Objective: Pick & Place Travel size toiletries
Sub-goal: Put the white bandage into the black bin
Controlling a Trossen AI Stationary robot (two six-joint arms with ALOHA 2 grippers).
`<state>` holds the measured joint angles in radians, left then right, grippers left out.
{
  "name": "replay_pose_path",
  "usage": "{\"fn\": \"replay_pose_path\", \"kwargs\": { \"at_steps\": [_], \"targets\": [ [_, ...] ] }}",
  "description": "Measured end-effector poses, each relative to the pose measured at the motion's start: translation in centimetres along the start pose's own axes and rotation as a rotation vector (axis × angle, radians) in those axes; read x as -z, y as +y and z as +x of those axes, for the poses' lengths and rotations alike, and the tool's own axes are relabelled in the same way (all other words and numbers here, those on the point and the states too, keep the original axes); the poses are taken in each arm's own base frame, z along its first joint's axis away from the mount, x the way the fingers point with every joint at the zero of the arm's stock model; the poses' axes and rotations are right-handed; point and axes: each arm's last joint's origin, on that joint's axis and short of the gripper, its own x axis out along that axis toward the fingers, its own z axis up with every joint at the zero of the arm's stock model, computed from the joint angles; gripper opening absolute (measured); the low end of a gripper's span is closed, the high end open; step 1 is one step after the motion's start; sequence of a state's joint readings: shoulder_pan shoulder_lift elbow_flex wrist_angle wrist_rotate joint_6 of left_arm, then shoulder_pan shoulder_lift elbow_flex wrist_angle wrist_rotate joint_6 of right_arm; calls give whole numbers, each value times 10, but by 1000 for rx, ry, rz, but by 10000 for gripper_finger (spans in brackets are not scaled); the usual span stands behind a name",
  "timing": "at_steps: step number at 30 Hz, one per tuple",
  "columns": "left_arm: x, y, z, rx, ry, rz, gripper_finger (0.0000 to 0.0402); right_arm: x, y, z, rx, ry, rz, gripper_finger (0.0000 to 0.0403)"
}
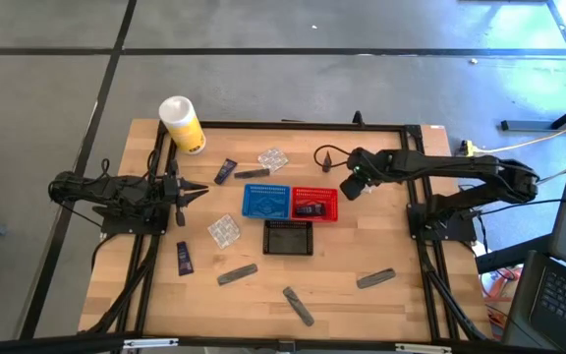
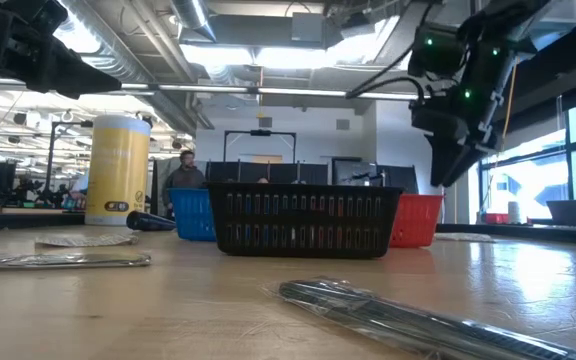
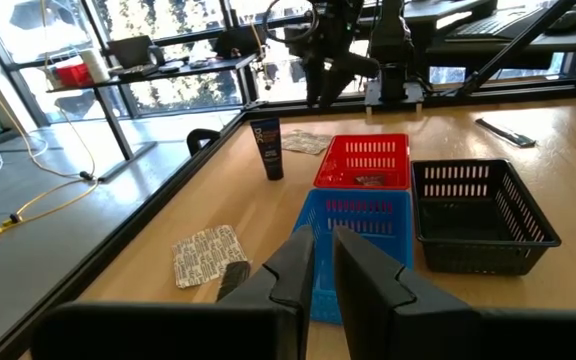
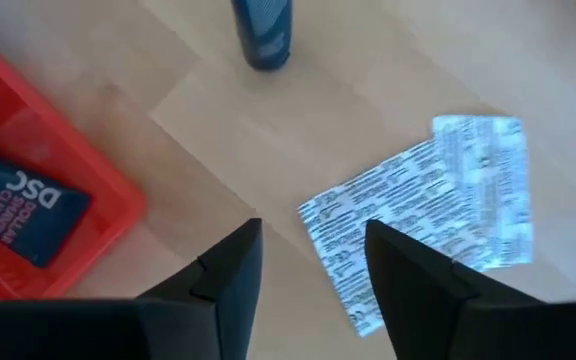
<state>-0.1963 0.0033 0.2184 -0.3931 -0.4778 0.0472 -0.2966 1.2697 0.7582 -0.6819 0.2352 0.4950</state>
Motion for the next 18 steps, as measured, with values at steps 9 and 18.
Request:
{"fn": "replay_pose_path", "kwargs": {
  "at_steps": [9,18],
  "targets": [
    [0,0,0,0,0,0,38,9,-6,19,-32,-36,29,226],
    [0,0,0,0,0,1,36,26,-10,40,-53,-88,-5,252]
  ]
}}
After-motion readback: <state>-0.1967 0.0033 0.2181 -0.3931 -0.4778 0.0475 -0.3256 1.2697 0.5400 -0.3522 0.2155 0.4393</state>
